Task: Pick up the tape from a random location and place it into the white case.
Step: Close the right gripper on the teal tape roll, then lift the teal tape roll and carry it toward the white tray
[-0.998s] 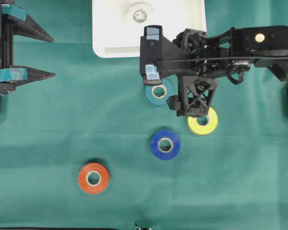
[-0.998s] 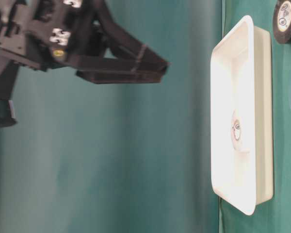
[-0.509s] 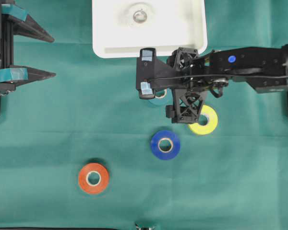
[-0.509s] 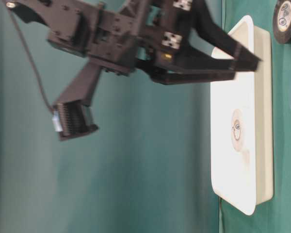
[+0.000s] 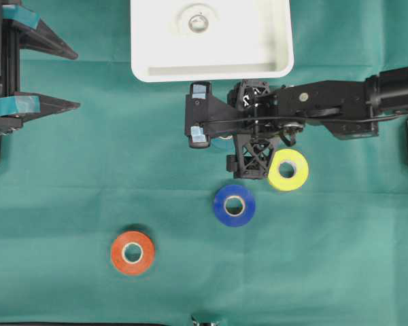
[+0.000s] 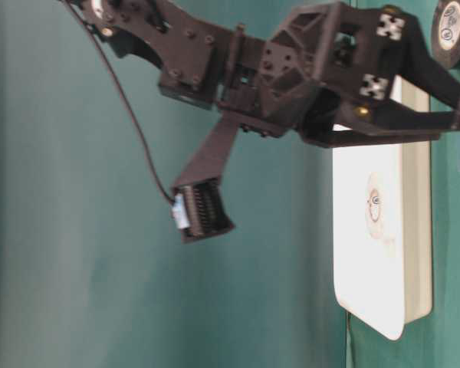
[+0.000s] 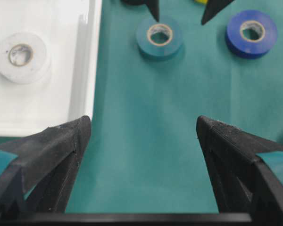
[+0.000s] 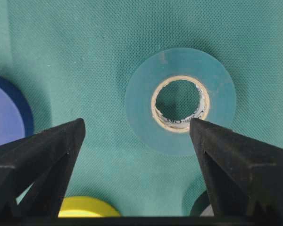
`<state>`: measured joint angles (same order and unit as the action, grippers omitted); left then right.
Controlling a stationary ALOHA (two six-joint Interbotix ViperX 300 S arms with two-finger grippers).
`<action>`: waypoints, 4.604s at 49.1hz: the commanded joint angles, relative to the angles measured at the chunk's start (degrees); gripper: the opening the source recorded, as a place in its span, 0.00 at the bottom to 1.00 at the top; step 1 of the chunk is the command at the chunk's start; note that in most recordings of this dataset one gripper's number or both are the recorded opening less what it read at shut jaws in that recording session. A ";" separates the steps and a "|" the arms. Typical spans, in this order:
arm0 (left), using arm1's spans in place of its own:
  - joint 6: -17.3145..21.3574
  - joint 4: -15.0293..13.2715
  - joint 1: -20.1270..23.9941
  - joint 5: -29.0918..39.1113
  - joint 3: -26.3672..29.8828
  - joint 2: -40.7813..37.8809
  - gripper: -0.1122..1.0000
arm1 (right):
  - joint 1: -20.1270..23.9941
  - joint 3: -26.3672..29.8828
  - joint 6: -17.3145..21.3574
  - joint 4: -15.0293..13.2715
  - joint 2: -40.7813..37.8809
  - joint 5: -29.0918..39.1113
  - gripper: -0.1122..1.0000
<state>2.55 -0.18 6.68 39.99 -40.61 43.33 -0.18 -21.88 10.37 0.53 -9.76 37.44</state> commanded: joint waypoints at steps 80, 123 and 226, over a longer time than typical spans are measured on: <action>-1.05 -0.09 0.97 -0.44 0.44 0.00 0.91 | -2.02 -0.62 0.00 -1.93 -2.90 -4.57 0.35; -1.14 -0.09 1.32 -0.44 0.44 0.00 0.91 | -1.05 3.52 0.18 -1.76 4.22 1.32 0.35; -1.14 -0.09 2.11 -0.44 0.44 0.00 0.91 | -0.26 22.85 0.18 -4.66 14.33 30.41 0.35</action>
<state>1.49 -0.18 8.61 39.99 -40.78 43.33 -0.53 -0.79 10.37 -4.13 2.81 67.94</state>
